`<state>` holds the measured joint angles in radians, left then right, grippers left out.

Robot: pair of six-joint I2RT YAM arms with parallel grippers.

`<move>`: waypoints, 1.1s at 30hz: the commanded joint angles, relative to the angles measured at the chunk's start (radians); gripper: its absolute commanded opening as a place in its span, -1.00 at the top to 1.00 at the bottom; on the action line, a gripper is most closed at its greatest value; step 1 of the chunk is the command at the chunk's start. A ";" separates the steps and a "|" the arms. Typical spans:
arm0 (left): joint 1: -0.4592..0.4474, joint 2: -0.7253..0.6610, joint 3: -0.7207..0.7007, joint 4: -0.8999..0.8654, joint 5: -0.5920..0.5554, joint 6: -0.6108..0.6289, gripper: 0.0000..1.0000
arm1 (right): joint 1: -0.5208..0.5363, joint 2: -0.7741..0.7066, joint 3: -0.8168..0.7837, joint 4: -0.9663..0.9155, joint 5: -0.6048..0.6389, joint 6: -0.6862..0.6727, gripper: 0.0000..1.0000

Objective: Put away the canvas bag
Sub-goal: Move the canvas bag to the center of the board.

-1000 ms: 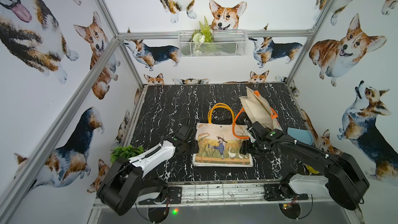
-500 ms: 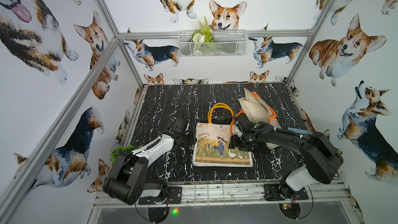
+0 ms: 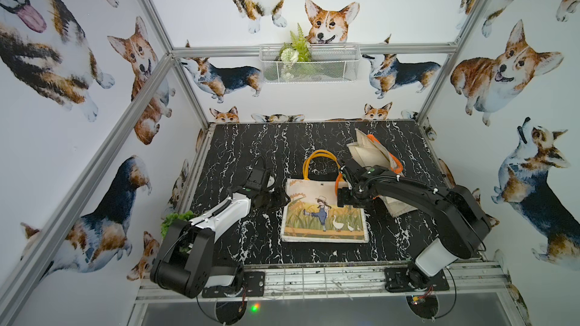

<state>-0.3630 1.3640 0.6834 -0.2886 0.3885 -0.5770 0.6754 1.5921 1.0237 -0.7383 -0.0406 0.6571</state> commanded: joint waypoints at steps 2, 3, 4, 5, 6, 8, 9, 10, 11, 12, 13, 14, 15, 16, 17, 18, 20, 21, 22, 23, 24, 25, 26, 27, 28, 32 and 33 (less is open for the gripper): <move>-0.015 -0.010 -0.023 0.010 0.032 -0.014 -0.04 | -0.032 -0.079 -0.133 -0.045 0.045 -0.047 -0.69; -0.022 -0.012 -0.031 0.016 0.030 -0.020 -0.04 | -0.035 -0.089 -0.156 -0.038 0.047 -0.047 -0.69; -0.033 -0.013 -0.040 0.026 0.031 -0.028 -0.04 | -0.036 -0.100 -0.177 -0.032 0.048 -0.046 -0.69; -0.043 -0.012 -0.047 0.032 0.030 -0.035 -0.04 | -0.039 -0.109 -0.201 -0.021 0.044 -0.042 -0.69; -0.055 -0.011 -0.054 0.037 0.028 -0.039 -0.04 | -0.039 -0.114 -0.217 -0.005 0.030 -0.038 -0.69; -0.066 -0.011 -0.065 0.041 0.018 -0.046 -0.04 | -0.039 -0.115 -0.244 0.036 -0.016 -0.025 -0.68; -0.069 -0.008 -0.071 0.049 0.016 -0.049 -0.04 | -0.038 -0.112 -0.255 0.066 -0.048 -0.016 -0.67; -0.068 -0.007 -0.078 0.053 0.017 -0.052 -0.03 | -0.037 -0.106 -0.266 0.103 -0.082 -0.003 -0.65; -0.069 -0.006 -0.082 0.055 0.016 -0.053 -0.01 | -0.037 -0.098 -0.275 0.135 -0.113 0.011 -0.62; -0.069 -0.004 -0.086 0.060 0.016 -0.055 0.02 | -0.034 -0.089 -0.284 0.179 -0.142 0.025 -0.60; -0.069 -0.001 -0.091 0.064 0.018 -0.057 0.05 | -0.026 -0.075 -0.286 0.211 -0.168 0.037 -0.58; -0.069 0.000 -0.094 0.070 0.018 -0.060 0.07 | -0.017 -0.063 -0.280 0.230 -0.179 0.042 -0.56; -0.069 0.001 -0.097 0.075 0.018 -0.062 0.10 | 0.000 -0.047 -0.265 0.242 -0.185 0.048 -0.54; -0.067 0.006 -0.099 0.082 0.016 -0.065 0.13 | 0.021 -0.028 -0.242 0.246 -0.184 0.052 -0.53; -0.064 0.011 -0.100 0.087 0.015 -0.066 0.14 | 0.041 -0.007 -0.210 0.244 -0.181 0.054 -0.53; -0.060 0.018 -0.101 0.093 0.016 -0.065 0.15 | 0.058 0.012 -0.180 0.238 -0.177 0.055 -0.52; -0.043 0.032 -0.092 0.095 0.019 -0.058 0.18 | 0.086 0.062 -0.103 0.218 -0.172 0.054 -0.51; -0.029 0.038 -0.081 0.085 0.020 -0.048 0.18 | 0.095 0.085 -0.068 0.209 -0.168 0.052 -0.51; -0.011 0.042 -0.070 0.072 0.020 -0.036 0.19 | 0.102 0.112 -0.026 0.199 -0.168 0.050 -0.51; 0.017 0.043 -0.055 0.052 0.018 -0.019 0.19 | 0.103 0.138 0.017 0.186 -0.167 0.046 -0.51; 0.043 0.043 -0.039 0.028 0.013 0.000 0.19 | 0.105 0.165 0.059 0.171 -0.164 0.041 -0.50; 0.077 0.043 -0.016 -0.003 0.001 0.020 0.19 | 0.105 0.192 0.104 0.156 -0.161 0.032 -0.50; 0.107 0.042 0.011 -0.035 -0.014 0.042 0.19 | 0.106 0.219 0.151 0.139 -0.159 0.022 -0.50; 0.131 0.044 0.036 -0.063 -0.030 0.065 0.17 | 0.105 0.234 0.177 0.130 -0.156 0.015 -0.50; 0.154 0.053 0.074 -0.102 -0.065 0.084 0.17 | 0.104 0.273 0.234 0.109 -0.153 0.000 -0.50; 0.192 0.121 0.228 -0.162 -0.117 0.109 0.18 | 0.104 0.408 0.421 0.042 -0.155 -0.049 -0.50; 0.196 0.147 0.259 -0.166 -0.118 0.111 0.18 | 0.102 0.446 0.476 0.026 -0.155 -0.058 -0.50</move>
<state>-0.1818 1.4574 0.8589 -0.3935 0.3000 -0.5144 0.7780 1.9564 1.3769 -0.6727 -0.1680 0.6514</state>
